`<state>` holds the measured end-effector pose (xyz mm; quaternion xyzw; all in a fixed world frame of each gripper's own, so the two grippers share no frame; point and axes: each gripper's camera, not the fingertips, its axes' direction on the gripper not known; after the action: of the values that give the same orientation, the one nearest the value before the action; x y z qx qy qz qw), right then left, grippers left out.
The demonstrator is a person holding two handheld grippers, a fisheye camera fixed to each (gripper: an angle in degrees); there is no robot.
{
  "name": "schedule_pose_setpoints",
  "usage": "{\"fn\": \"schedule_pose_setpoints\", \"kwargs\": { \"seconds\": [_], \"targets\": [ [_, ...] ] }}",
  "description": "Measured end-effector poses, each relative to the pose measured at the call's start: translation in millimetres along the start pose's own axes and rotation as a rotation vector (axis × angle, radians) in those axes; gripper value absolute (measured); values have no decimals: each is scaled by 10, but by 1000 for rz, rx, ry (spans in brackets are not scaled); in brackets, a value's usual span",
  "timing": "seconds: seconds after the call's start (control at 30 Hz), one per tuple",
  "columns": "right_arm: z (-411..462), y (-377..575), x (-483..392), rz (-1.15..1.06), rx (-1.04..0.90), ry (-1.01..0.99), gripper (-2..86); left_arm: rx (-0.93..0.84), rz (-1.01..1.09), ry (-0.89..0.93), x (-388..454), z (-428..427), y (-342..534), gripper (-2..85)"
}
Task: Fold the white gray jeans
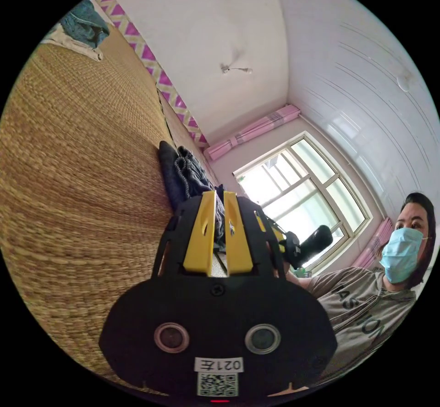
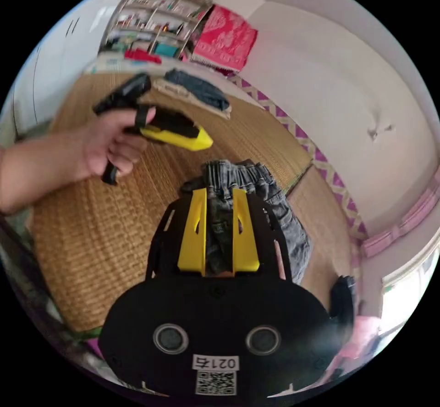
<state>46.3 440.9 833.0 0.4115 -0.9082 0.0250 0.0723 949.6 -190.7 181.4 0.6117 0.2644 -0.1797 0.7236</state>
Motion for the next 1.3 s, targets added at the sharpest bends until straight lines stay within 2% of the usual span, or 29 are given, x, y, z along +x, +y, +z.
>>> {"fn": "schedule_pose_setpoints", "kwargs": {
  "seconds": [0.13,0.23,0.3,0.37,0.47,0.57,0.63,0.67,0.73,0.77,0.87,1.0,1.1,1.17,1.3],
  "targets": [
    [-213,541,954,246,51,-61,33,-64,157,-34,409,372,2,35],
    [392,1070,1355,338,-57,-163,-1,-102,295,-115,957,831,-34,17],
    [1044,1416,1244,336,-195,-310,-6,-168,245,-242,919,1256,-83,3],
    [1101,1658,1243,366,-153,-276,-7,-321,105,-395,418,1747,-83,-6],
    [1065,1964,1514,356,-157,-329,-8,-328,-9,-312,98,1687,-67,-8],
    [760,2514,2159,456,-65,-208,-3,-336,9,-357,167,1660,-86,-6],
    [653,2954,2672,566,-24,-152,9,-245,23,-323,210,1536,-123,-1],
    [672,3268,3012,636,-15,-156,46,-187,25,-282,187,1457,-159,5],
    [860,3776,3517,748,-39,-225,98,-176,-23,-284,30,1460,-237,52],
    [1096,4133,3825,838,-83,-309,121,-210,-67,-265,-134,1542,-297,108],
    [1812,5014,4322,1057,-118,-655,137,-315,-201,-185,-626,1852,-374,172],
    [2474,5782,4552,1246,-74,-877,135,-378,-239,-158,-848,2223,-459,166],
    [2910,5923,4604,1276,-62,-1036,131,-471,-241,-209,-868,2680,-558,139],
    [3098,5930,4649,1252,-90,-1026,112,-552,-218,-285,-829,3058,-621,109],
    [3319,6171,4766,1229,-118,-1010,71,-583,-203,-289,-803,3272,-634,75]
  ]
}}
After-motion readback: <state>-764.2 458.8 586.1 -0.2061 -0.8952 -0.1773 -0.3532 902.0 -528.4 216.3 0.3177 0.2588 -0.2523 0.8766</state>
